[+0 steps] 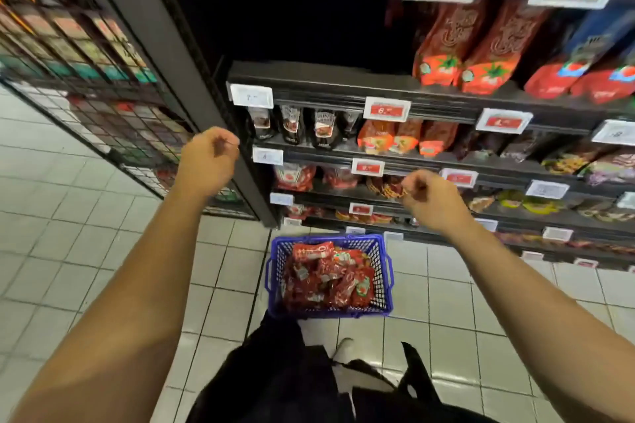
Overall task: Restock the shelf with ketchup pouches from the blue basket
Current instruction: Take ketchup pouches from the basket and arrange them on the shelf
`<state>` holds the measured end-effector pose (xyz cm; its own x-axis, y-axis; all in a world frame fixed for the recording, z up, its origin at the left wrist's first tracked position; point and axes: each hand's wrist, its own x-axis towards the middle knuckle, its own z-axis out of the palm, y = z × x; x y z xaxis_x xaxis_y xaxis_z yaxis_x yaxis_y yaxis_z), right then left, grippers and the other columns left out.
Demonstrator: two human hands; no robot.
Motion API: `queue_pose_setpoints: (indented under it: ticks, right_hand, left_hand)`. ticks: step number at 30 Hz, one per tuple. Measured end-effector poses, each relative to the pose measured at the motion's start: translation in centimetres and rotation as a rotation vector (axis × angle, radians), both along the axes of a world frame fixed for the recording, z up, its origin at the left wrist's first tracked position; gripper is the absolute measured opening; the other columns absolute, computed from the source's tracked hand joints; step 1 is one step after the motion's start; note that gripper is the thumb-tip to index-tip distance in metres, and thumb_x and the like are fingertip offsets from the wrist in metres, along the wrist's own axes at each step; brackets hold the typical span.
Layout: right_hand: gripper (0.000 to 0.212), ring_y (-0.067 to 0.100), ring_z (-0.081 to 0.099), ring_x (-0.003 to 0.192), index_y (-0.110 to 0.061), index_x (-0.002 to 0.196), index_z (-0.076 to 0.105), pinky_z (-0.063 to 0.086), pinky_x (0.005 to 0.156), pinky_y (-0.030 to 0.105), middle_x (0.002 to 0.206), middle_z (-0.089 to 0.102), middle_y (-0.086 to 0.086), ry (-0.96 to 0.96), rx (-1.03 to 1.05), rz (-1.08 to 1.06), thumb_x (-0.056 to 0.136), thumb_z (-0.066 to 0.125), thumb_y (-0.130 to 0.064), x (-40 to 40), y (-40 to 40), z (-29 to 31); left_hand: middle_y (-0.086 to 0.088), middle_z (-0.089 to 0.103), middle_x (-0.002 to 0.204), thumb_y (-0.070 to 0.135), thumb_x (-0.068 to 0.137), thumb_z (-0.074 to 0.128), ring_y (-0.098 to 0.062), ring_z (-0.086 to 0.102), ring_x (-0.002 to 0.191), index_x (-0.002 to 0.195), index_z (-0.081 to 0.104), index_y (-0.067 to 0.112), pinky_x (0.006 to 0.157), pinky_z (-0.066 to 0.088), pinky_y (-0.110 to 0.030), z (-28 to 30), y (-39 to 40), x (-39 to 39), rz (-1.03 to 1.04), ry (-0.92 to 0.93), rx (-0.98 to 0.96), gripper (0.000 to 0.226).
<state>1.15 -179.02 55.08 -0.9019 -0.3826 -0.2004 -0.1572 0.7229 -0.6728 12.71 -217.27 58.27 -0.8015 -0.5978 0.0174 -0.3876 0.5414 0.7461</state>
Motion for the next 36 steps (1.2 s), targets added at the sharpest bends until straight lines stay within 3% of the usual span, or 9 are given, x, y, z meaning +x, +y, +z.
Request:
queue_pose_setpoints:
  ticks: [3, 7, 11, 15, 20, 27, 29, 33, 36]
  right_hand:
    - [0.008, 0.026, 0.066, 0.087, -0.013, 0.085, 0.065, 0.047, 0.074, 0.026, 0.086, 0.069, 0.002, -0.263, 0.187, 0.039, 0.085, 0.067, -0.005, 3.4, 2.7, -5.8]
    - [0.008, 0.025, 0.069, 0.091, -0.016, 0.093, 0.072, 0.054, 0.083, 0.032, 0.096, 0.075, 0.004, -0.454, 0.296, -0.027, 0.085, 0.070, -0.014, 7.6, 4.7, -11.6]
    - [0.008, 0.033, 0.072, 0.089, -0.013, 0.095, 0.067, 0.061, 0.082, 0.048, 0.094, 0.073, 0.010, -0.627, 0.260, -0.170, 0.089, 0.068, -0.018, 10.1, 4.8, -16.1]
    - [0.007, 0.034, 0.063, 0.081, -0.012, 0.091, 0.062, 0.056, 0.080, 0.044, 0.090, 0.065, 0.018, -0.836, 0.166, -0.349, 0.090, 0.063, -0.005, 12.2, 3.6, -21.1]
    - [0.014, 0.029, 0.059, 0.082, -0.010, 0.101, 0.058, 0.052, 0.076, 0.043, 0.090, 0.060, 0.017, -1.015, 0.089, -0.553, 0.091, 0.062, -0.002, 13.5, 1.3, -29.3]
    - [0.012, 0.024, 0.064, 0.076, -0.013, 0.099, 0.065, 0.061, 0.083, 0.047, 0.090, 0.066, 0.010, -1.023, 0.234, -0.565, 0.088, 0.069, -0.015, 12.3, -1.7, -43.6]
    - [0.003, 0.021, 0.063, 0.066, -0.016, 0.089, 0.065, 0.062, 0.079, 0.045, 0.081, 0.065, 0.006, -0.982, 0.278, -0.539, 0.089, 0.067, -0.016, 11.1, -2.8, -48.5]
    - [0.026, 0.026, 0.061, 0.060, -0.014, 0.066, 0.058, 0.055, 0.061, 0.038, 0.067, 0.061, 0.007, -0.901, 0.372, -0.459, 0.086, 0.067, -0.028, 9.1, -4.5, -57.3]
    - [0.036, 0.028, 0.059, 0.065, -0.014, 0.089, 0.064, 0.051, 0.066, 0.042, 0.069, 0.062, 0.004, -0.813, 0.399, -0.512, 0.081, 0.068, -0.050, 8.7, -5.3, -62.6]
  left_hand:
    - [0.000, 0.071, 0.089, 0.015, 0.090, 0.063, -0.022, 0.065, 0.084, 0.088, 0.068, 0.027, 0.076, 0.049, -0.021, -5.2, 2.9, 2.7, -0.088, -0.309, 0.075, 0.013]
    - [-0.012, 0.074, 0.100, 0.012, 0.090, 0.069, -0.031, 0.069, 0.095, 0.098, 0.070, 0.015, 0.088, 0.056, -0.038, -11.8, 6.6, 5.7, -0.176, -0.591, 0.238, 0.009]
    - [-0.014, 0.072, 0.109, 0.015, 0.090, 0.069, -0.030, 0.067, 0.099, 0.095, 0.070, 0.015, 0.085, 0.051, -0.033, -18.8, 9.2, 7.8, -0.214, -0.709, 0.295, 0.005]
    - [-0.012, 0.059, 0.137, 0.020, 0.102, 0.049, -0.026, 0.055, 0.122, 0.129, 0.062, 0.007, 0.099, 0.047, -0.031, -26.1, 10.8, 9.1, -0.234, -0.810, 0.372, 0.033]
    - [-0.021, 0.067, 0.121, 0.020, 0.093, 0.060, -0.038, 0.063, 0.108, 0.123, 0.064, 0.008, 0.083, 0.049, -0.034, -34.5, 10.7, 10.3, -0.172, -0.937, 0.311, 0.032]
    - [-0.020, 0.052, 0.143, 0.023, 0.090, 0.061, -0.042, 0.052, 0.127, 0.153, 0.031, 0.019, 0.102, 0.044, -0.043, -47.2, 10.4, 11.0, -0.181, -1.073, 0.401, 0.069]
    - [-0.017, 0.048, 0.148, 0.025, 0.090, 0.063, -0.040, 0.049, 0.131, 0.157, 0.022, 0.022, 0.106, 0.044, -0.045, -51.8, 10.8, 9.9, -0.182, -1.066, 0.444, 0.078]
    - [-0.016, 0.049, 0.145, 0.029, 0.095, 0.057, -0.037, 0.053, 0.126, 0.155, 0.024, 0.014, 0.097, 0.047, -0.039, -60.7, 12.2, 7.7, -0.106, -1.082, 0.427, 0.071]
    - [-0.021, 0.032, 0.157, 0.046, 0.099, 0.052, -0.037, 0.040, 0.138, 0.158, 0.015, 0.007, 0.106, 0.042, -0.041, -66.3, 13.3, 6.4, 0.004, -1.098, 0.438, 0.080]
